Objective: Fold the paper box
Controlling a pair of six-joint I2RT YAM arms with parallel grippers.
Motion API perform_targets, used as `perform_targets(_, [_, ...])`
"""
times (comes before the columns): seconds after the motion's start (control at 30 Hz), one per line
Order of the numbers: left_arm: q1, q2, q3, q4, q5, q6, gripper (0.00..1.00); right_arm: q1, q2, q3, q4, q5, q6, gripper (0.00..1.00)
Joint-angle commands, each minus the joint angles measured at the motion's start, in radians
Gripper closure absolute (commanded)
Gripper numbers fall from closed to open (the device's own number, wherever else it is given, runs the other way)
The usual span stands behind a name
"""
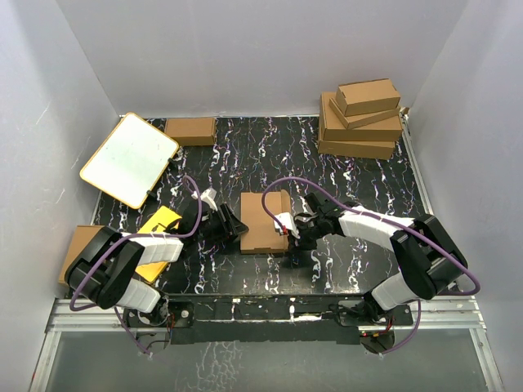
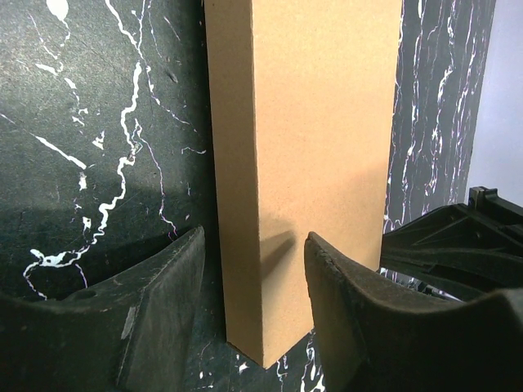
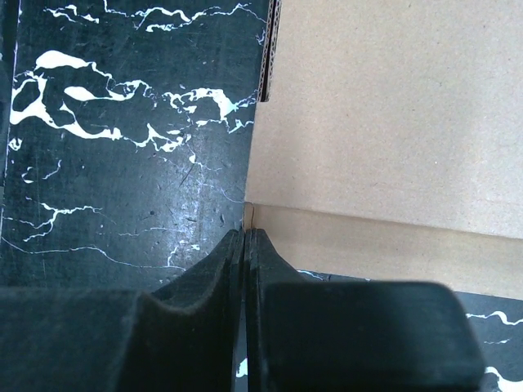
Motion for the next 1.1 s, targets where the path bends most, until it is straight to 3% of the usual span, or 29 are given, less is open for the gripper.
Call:
perform_targets(0.0, [-0.004,0.028,0.001,-0.074,-0.013,0.018,0.49,-0.004,0.006,0.041,0.043,-0.026,0.074,0.92])
perform_targets(1.07, [-0.007,0.04,0.019,-0.088,0.002,0.002,0.5,0.033,0.023,0.091,0.08,0.032,0.25,0.92])
